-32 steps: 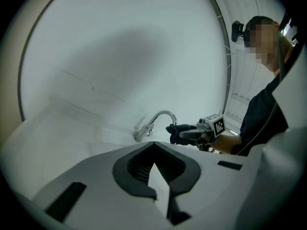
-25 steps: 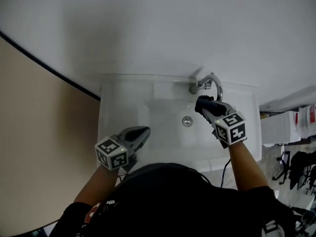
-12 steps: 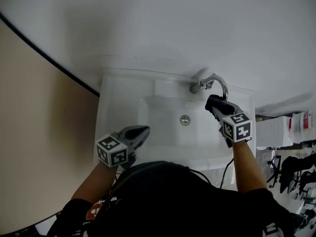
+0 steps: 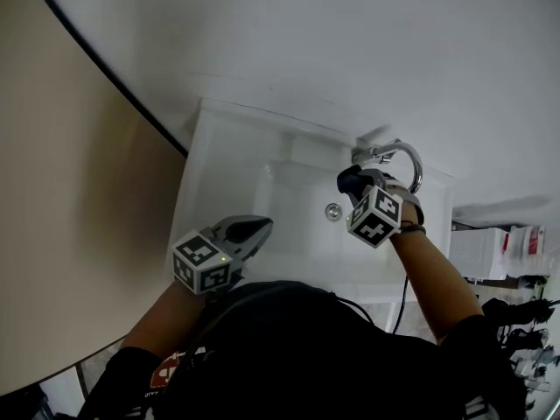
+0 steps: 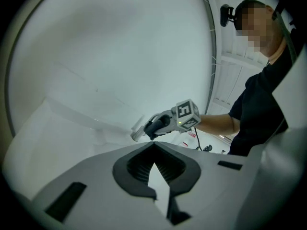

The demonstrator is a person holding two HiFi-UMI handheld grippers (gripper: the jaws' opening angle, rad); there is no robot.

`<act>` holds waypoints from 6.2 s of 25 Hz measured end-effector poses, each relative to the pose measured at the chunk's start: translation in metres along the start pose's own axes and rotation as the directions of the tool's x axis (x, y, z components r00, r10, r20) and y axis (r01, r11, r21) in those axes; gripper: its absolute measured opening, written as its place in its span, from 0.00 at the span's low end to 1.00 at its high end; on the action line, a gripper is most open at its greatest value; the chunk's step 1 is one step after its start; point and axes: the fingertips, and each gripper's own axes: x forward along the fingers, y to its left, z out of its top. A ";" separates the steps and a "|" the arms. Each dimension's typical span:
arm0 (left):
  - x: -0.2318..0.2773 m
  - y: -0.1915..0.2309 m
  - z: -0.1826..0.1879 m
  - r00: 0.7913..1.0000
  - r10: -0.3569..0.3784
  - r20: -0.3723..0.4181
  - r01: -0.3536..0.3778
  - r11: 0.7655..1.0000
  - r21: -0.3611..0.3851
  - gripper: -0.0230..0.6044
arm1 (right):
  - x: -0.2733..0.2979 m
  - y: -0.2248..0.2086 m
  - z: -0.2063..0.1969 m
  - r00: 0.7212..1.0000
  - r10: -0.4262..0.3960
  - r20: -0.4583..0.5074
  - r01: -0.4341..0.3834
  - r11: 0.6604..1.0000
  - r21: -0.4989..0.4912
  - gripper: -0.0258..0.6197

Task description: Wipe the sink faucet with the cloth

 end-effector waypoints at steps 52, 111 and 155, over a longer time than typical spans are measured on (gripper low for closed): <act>-0.055 0.040 -0.039 0.997 0.072 -0.003 -0.072 0.995 -0.075 0.02 | 0.180 -0.047 -0.070 0.725 -0.053 -0.686 -0.217 0.928 -0.301 0.23; -0.005 -0.013 -0.046 0.980 0.007 -0.198 -0.019 0.998 -0.061 0.02 | 0.133 -0.059 -0.089 0.762 -0.515 0.391 -0.505 -0.095 0.858 0.23; 0.159 -0.130 -0.082 0.928 0.039 -0.372 -0.016 0.998 0.066 0.02 | 0.121 -0.055 -0.115 0.575 -0.216 0.789 -0.722 0.320 0.614 0.23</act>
